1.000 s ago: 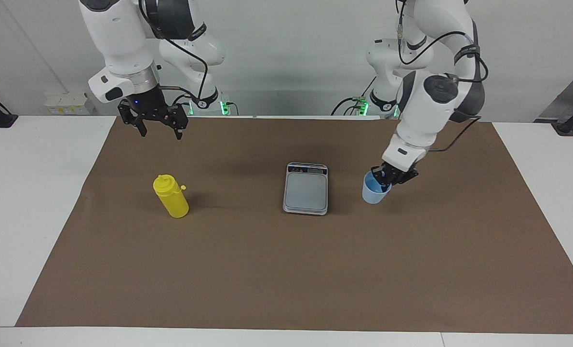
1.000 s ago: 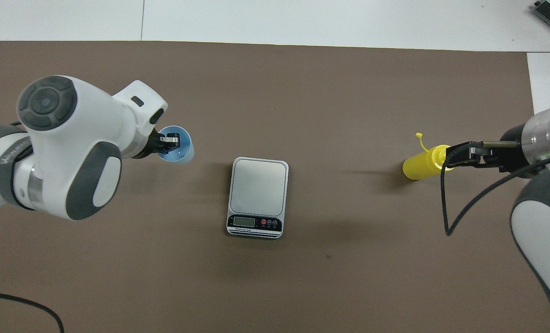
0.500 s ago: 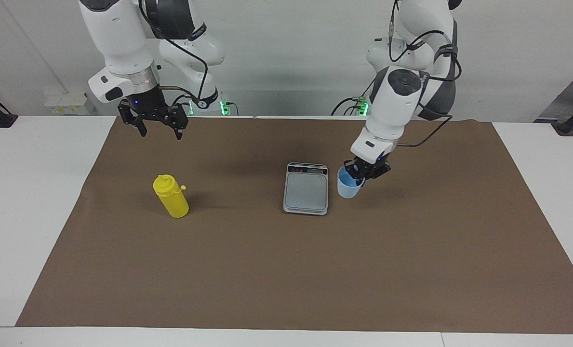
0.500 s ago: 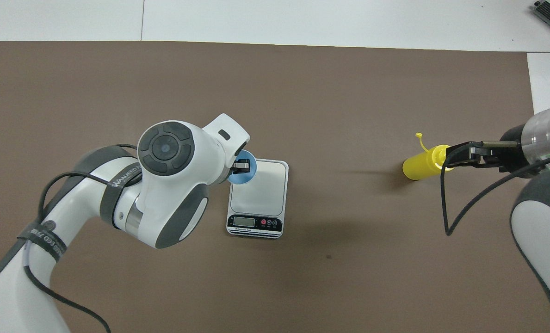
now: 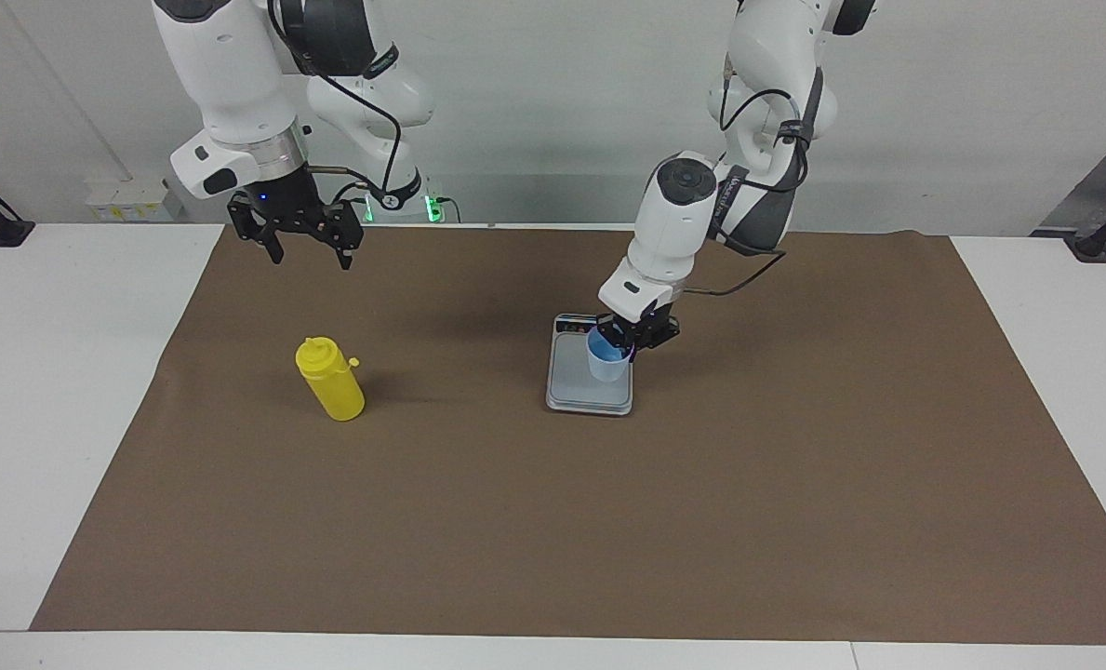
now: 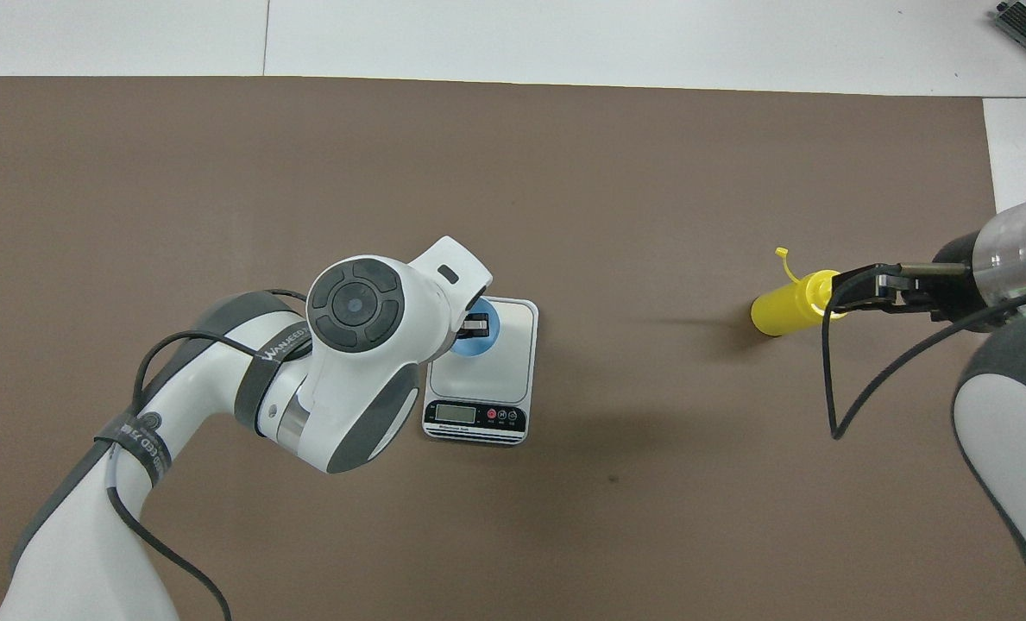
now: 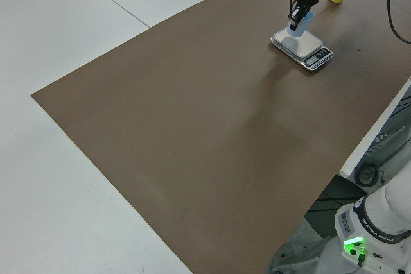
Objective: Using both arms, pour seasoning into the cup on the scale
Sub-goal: 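Carry the blue cup with the left gripper onto the scale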
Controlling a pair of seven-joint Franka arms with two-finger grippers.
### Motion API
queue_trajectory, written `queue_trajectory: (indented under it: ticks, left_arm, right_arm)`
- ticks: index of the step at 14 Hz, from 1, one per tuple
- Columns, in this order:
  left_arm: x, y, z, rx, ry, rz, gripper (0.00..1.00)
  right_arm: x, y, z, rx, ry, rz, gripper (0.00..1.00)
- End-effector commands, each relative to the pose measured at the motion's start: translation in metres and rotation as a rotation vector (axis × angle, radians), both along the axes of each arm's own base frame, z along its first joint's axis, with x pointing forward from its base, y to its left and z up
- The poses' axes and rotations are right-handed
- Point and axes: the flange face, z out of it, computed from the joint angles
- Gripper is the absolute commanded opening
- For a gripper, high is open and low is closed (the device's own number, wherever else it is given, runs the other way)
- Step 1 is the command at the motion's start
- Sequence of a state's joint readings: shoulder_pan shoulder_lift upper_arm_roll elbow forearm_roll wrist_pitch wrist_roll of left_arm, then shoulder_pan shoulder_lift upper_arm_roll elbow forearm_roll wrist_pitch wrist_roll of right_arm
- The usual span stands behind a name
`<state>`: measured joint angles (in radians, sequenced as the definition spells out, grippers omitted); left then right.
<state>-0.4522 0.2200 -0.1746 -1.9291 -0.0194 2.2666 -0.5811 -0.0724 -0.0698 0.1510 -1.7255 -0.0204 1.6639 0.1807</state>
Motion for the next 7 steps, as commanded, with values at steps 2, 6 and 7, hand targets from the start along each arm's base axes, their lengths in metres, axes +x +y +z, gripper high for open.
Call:
queue_trajectory:
  ticks: [2, 6, 7]
  left_arm:
    - [-0.0052, -0.0084, -0.0133, 0.000, -0.016, 0.006, 0.00]
    - [-0.0064, -0.0096, -0.0181, 0.011, -0.028, -0.005, 1.00]
    - [-0.0050, -0.0093, -0.0162, 0.009, -0.030, 0.014, 1.00]
  right_arm:
    - [-0.0057, -0.0038, 0.0021, 0.015, 0.004, 0.008, 1.00]
    - [-0.0053, -0.0047, 0.0013, 0.015, 0.005, 0.007, 1.00]
    - [-0.0055, -0.0039, 0.0011, 0.015, 0.007, 0.008, 1.00]
